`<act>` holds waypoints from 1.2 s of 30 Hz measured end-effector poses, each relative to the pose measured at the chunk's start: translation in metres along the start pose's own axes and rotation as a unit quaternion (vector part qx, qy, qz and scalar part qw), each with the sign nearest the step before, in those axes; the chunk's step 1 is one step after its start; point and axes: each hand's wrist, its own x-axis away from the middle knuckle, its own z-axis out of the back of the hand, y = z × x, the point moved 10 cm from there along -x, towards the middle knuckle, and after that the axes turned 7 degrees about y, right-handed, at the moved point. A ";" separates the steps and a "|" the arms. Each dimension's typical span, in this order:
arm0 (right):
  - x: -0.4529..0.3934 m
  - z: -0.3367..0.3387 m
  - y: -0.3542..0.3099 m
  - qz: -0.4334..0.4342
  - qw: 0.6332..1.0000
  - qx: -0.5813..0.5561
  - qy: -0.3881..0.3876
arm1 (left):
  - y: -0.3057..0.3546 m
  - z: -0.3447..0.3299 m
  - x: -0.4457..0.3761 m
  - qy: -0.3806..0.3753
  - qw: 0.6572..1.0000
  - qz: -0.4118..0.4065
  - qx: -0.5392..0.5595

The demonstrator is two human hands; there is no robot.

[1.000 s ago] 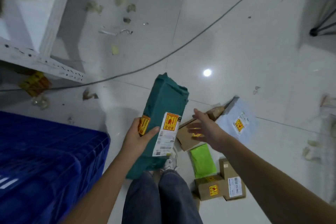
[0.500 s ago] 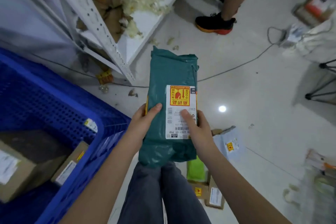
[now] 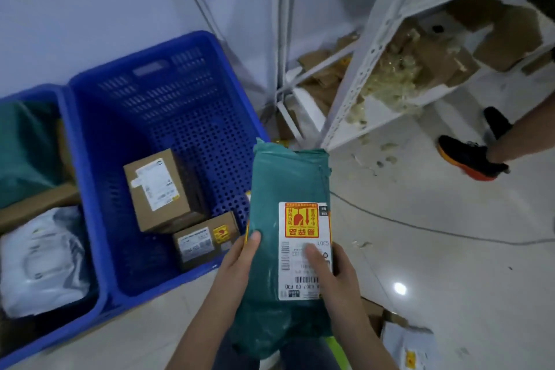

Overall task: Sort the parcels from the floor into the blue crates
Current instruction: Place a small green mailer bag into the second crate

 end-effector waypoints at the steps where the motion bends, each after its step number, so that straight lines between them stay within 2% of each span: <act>1: -0.001 -0.018 -0.003 0.004 1.000 0.014 -0.014 | 0.004 0.015 -0.002 0.009 1.000 0.000 0.017; 12: -0.024 -0.210 -0.034 0.038 0.990 0.089 -0.106 | 0.055 0.164 -0.069 0.068 0.994 -0.080 0.027; 17: -0.047 -0.295 -0.020 0.023 0.985 0.103 -0.133 | 0.071 0.220 -0.114 0.148 0.974 -0.143 -0.093; 23: -0.070 -0.360 0.002 0.030 0.974 0.168 -0.147 | 0.071 0.262 -0.162 0.213 0.950 -0.137 -0.181; 28: -0.089 -0.388 0.013 0.048 0.952 0.254 -0.166 | 0.071 0.270 -0.181 0.269 0.906 -0.128 -0.301; 32: -0.113 -0.390 0.034 0.091 0.909 0.375 -0.156 | 0.075 0.266 -0.184 0.297 0.856 -0.094 -0.413; 36: -0.116 -0.381 0.040 0.044 0.889 0.407 -0.204 | 0.069 0.246 -0.185 0.299 0.794 -0.121 -0.516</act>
